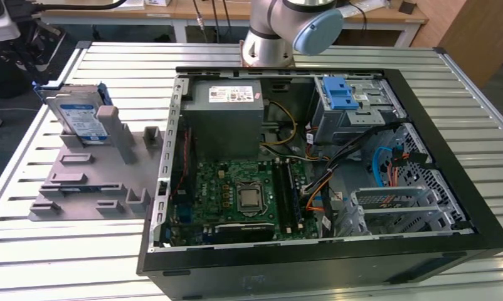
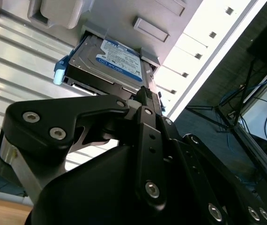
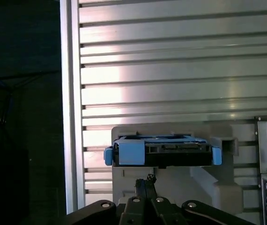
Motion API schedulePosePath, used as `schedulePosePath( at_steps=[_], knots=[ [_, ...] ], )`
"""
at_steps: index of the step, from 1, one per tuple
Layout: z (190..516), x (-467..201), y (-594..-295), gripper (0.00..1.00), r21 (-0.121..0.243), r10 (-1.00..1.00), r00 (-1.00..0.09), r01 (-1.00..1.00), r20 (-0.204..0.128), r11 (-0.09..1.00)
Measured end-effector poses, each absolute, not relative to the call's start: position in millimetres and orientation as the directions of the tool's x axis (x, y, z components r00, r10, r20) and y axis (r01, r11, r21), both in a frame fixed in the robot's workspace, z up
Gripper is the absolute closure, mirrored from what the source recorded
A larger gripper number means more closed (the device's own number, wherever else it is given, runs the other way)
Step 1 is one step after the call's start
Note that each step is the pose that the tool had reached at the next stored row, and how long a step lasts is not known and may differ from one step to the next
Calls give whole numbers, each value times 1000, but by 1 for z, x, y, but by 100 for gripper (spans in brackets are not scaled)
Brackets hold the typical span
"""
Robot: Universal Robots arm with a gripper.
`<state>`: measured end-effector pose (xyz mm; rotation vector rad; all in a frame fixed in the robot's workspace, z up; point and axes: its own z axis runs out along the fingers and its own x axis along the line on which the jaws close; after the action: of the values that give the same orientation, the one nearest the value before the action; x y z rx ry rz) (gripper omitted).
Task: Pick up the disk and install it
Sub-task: 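Pick up the disk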
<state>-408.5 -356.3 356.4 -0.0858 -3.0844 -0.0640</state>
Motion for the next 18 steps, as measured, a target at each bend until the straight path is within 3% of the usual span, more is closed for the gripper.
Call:
schedulePosePath(
  at_steps=[18],
  knots=[
    [357, -409, -356, 89, 40, -157, -986, -155, 57, 987]
  ],
)
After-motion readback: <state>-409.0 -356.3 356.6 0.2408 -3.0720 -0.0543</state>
